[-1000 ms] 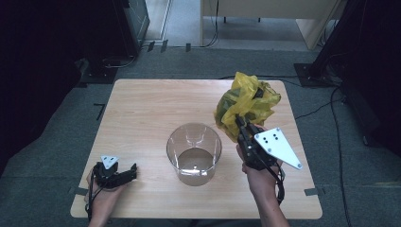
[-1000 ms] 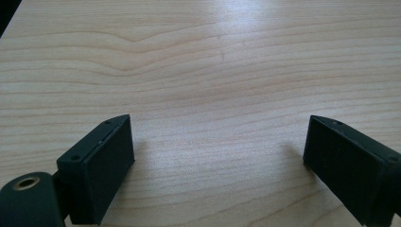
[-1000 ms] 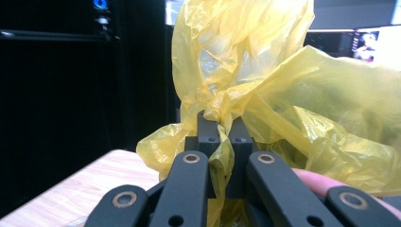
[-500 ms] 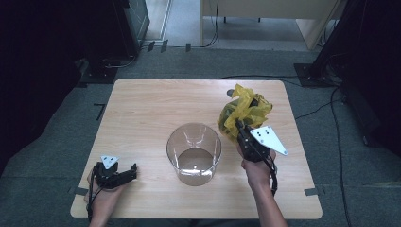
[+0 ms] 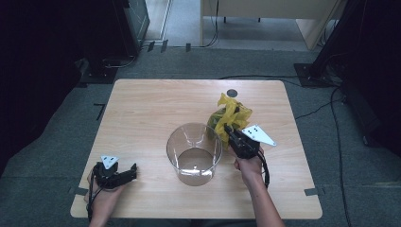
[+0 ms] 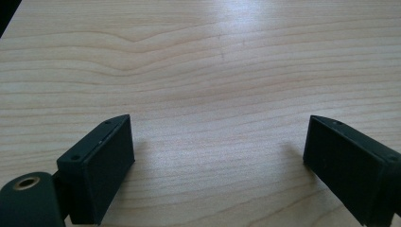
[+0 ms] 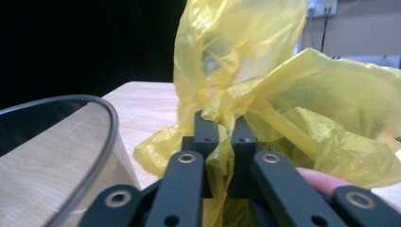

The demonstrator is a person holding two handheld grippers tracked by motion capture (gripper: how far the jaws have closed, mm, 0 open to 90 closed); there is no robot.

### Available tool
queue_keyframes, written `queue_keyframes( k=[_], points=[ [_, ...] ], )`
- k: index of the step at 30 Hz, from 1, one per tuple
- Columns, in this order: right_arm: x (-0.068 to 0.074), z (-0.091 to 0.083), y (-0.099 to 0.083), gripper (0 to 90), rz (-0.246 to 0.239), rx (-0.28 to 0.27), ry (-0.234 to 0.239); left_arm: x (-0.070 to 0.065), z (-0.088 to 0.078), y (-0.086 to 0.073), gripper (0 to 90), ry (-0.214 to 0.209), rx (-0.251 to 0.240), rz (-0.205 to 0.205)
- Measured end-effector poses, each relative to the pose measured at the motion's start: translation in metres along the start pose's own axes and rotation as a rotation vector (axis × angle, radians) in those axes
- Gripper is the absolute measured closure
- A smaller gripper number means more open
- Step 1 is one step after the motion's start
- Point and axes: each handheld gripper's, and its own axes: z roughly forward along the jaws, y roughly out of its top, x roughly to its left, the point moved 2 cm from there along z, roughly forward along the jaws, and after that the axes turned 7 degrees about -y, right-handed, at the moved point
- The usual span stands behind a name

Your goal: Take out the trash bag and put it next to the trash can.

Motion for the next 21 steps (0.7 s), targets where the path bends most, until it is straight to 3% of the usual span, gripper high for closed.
queue_keyframes(
  k=[3, 4, 8, 14, 16, 21],
  points=[
    [-0.005, 0.0, -0.003, 76.0, 0.02, 0.02, 0.027, 0.0, 0.0, 0.0, 8.7, 0.0, -0.001, -0.001],
    [-0.007, -0.001, -0.004, 66.0, 0.027, 0.03, 0.04, 0.0, 0.0, 0.0, 8.7, 0.0, -0.002, -0.001],
    [-0.012, -0.007, -0.003, 43.5, 0.044, 0.046, 0.048, 0.0, 0.0, 0.0, 8.7, 0.0, -0.001, -0.001],
    [-0.02, -0.019, -0.001, 19.7, 0.065, 0.052, 0.05, 0.0, 0.0, 0.0, 8.7, 0.0, -0.001, -0.001],
    [-0.023, -0.024, -0.001, 15.2, 0.048, 0.06, 0.062, 0.0, 0.0, 0.0, 8.7, 0.0, 0.0, 0.0],
    [-0.029, -0.035, -0.008, 14.7, 0.007, 0.087, 0.063, 0.0, 0.0, 0.0, 8.7, 0.0, -0.001, -0.001]
  ],
)
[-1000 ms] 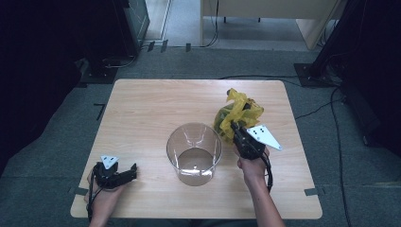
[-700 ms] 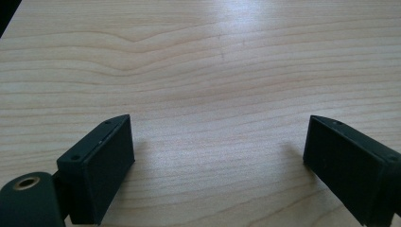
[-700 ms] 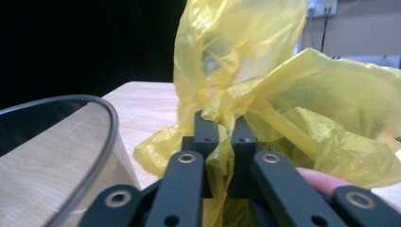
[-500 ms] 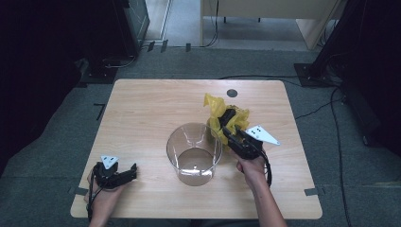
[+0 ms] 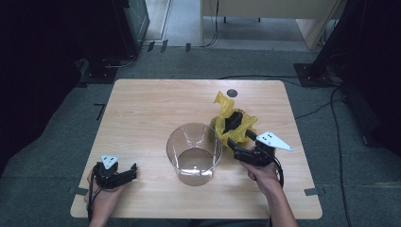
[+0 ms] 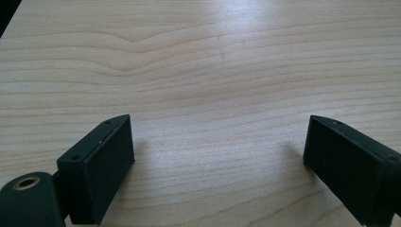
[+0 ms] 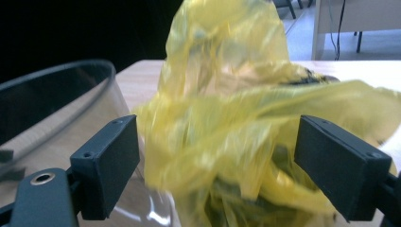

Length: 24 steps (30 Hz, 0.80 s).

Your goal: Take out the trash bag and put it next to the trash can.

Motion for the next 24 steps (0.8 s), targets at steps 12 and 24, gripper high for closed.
queue_keyframes(
  k=[12, 24],
  points=[
    [-0.021, -0.02, -0.021, 14.2, -0.034, 0.031, -0.066, 0.0, 0.0, 0.0, 8.7, 0.0, 0.0, 0.0],
    [-0.048, -0.035, -0.035, 14.3, -0.03, 0.08, -0.18, 0.0, 0.0, 0.0, 8.9, -0.001, -0.001, 0.0]
  ],
)
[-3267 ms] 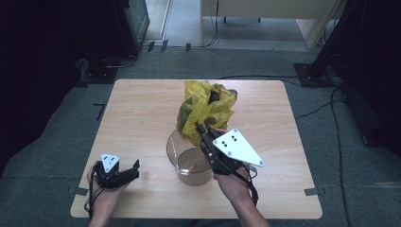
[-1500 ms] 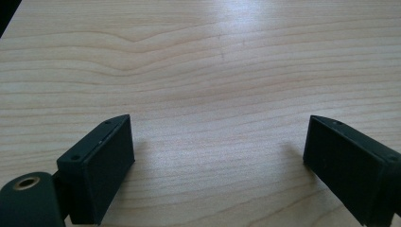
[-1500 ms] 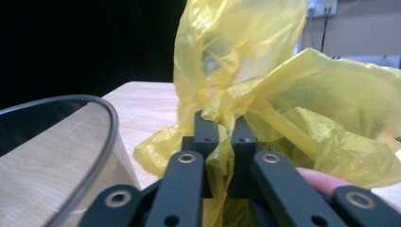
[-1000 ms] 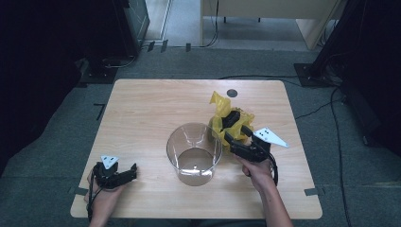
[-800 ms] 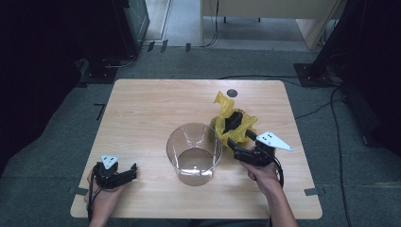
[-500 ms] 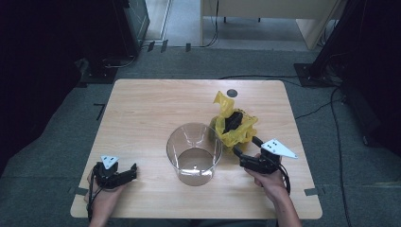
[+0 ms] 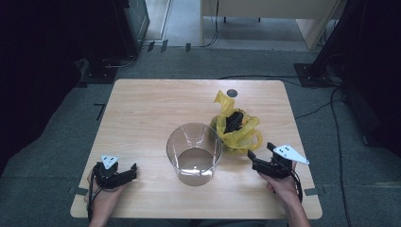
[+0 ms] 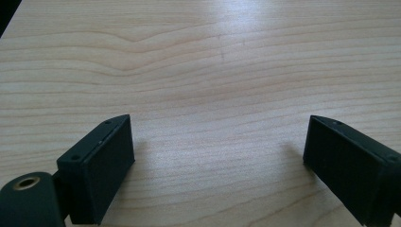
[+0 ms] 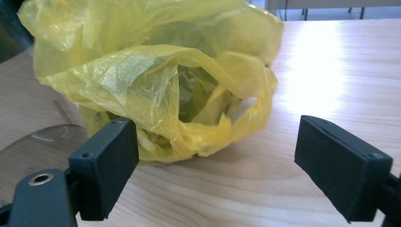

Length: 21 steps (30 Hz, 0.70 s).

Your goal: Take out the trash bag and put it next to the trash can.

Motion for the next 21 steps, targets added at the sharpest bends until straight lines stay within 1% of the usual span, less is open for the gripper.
queue_keyframes(
  k=[6, 13, 19, 21],
  points=[
    [-0.011, -0.006, -0.006, 14.3, 0.003, 0.009, -0.022, 0.0, 0.0, 0.0, 8.9, 0.0, 0.001, 0.001],
    [-0.019, -0.014, -0.01, 14.2, 0.003, 0.011, -0.029, 0.0, 0.0, 0.0, 8.9, 0.0, 0.0, 0.0],
    [-0.032, -0.02, -0.018, 14.0, 0.022, 0.041, -0.062, 0.0, 0.0, 0.0, 8.9, 0.0, 0.001, 0.001],
    [-0.035, -0.022, -0.02, 14.0, 0.016, 0.047, -0.078, 0.0, 0.0, 0.0, 8.9, 0.0, 0.0, 0.0]
  ],
)
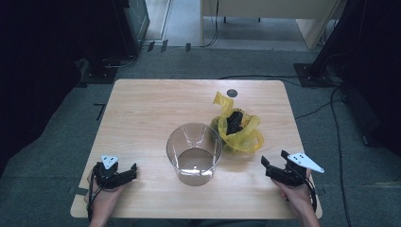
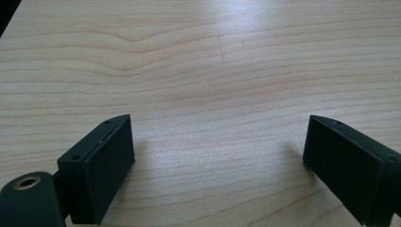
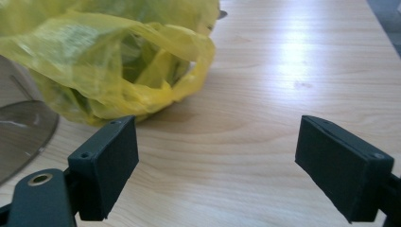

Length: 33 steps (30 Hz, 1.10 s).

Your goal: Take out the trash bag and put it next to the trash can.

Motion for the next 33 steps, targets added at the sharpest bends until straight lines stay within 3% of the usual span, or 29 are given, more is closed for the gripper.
queue_keyframes(
  k=[11, 33],
  points=[
    [-0.023, -0.004, -0.015, 14.1, -0.02, 0.079, -0.15, 0.0, 0.0, 0.0, 8.9, 0.0, 0.001, 0.001],
    [-0.045, -0.015, -0.042, 14.6, -0.03, 0.241, -0.241, 0.0, 0.0, 0.0, 8.9, 0.0, 0.001, 0.001]
  ],
)
